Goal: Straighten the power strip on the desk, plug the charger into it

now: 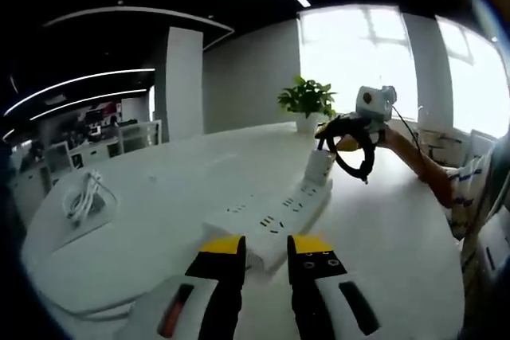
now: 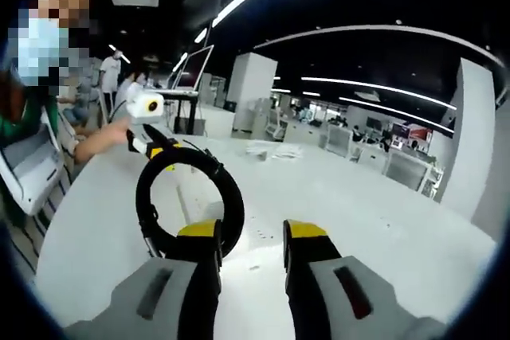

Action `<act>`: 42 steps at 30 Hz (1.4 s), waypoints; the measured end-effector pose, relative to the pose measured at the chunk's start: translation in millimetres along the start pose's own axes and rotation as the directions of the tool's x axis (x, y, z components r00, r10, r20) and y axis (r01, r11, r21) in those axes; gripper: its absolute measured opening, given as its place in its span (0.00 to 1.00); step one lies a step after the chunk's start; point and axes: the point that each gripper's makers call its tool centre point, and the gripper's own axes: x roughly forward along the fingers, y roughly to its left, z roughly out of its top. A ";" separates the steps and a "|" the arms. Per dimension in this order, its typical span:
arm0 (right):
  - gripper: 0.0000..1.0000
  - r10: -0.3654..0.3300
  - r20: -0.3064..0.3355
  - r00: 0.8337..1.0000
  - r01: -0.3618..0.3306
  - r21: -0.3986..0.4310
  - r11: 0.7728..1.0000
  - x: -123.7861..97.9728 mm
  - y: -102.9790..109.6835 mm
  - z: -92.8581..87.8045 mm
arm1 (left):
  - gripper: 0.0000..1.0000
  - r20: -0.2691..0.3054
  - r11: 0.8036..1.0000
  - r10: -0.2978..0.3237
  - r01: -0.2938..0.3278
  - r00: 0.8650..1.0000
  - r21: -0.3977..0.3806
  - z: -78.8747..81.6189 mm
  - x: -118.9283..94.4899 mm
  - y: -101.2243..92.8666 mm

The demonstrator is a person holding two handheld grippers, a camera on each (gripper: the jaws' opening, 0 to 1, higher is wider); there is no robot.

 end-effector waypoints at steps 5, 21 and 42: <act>0.28 -0.005 -0.002 1.000 0.005 -0.010 1.000 -7.0 -2.1 -0.8 | 0.21 -0.012 1.000 0.000 0.000 1.000 -0.009 -2.4 1.3 1.0; 0.24 -0.004 -0.058 0.998 0.005 0.028 1.000 -15.9 -4.8 -18.7 | 0.22 -0.042 0.999 0.006 -0.008 0.999 -0.036 -13.9 8.0 0.2; 0.23 0.101 -0.196 0.975 -0.087 0.080 0.993 7.1 15.5 -56.1 | 0.21 -0.009 0.993 0.062 -0.063 0.998 -0.104 -11.4 10.1 10.3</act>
